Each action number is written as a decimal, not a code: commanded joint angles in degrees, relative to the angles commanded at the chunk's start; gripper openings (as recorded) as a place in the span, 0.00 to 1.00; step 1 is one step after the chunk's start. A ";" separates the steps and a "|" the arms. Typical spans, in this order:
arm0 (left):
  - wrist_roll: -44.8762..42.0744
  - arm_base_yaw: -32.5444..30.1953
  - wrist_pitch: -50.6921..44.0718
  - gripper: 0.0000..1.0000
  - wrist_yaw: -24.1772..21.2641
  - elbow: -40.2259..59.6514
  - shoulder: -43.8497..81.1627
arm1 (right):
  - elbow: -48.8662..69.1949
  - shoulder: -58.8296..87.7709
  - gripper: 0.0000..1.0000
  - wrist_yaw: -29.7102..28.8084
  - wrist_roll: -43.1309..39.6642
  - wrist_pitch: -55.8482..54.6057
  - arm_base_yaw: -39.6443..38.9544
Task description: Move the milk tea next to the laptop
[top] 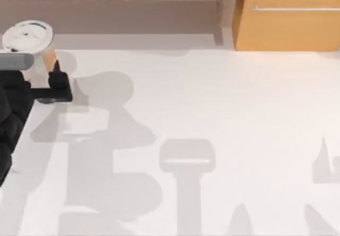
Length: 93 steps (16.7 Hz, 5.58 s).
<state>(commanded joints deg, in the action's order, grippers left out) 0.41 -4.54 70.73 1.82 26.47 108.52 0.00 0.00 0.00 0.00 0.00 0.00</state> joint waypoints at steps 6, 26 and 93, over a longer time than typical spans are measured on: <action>-0.03 0.23 -1.46 1.00 -0.33 7.53 6.11 | 0.00 0.00 1.00 0.00 0.00 0.00 0.00; -0.03 0.23 -1.46 0.00 -0.33 7.53 6.11 | 0.00 0.00 1.00 0.00 0.00 0.00 0.00; -6.04 31.39 -55.32 0.00 -30.21 -30.35 -89.89 | 0.00 0.00 1.00 0.00 0.00 0.00 0.00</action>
<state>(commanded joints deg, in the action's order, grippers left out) -5.64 26.85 15.40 -28.38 -3.88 18.63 0.00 0.00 0.00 0.00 0.00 0.00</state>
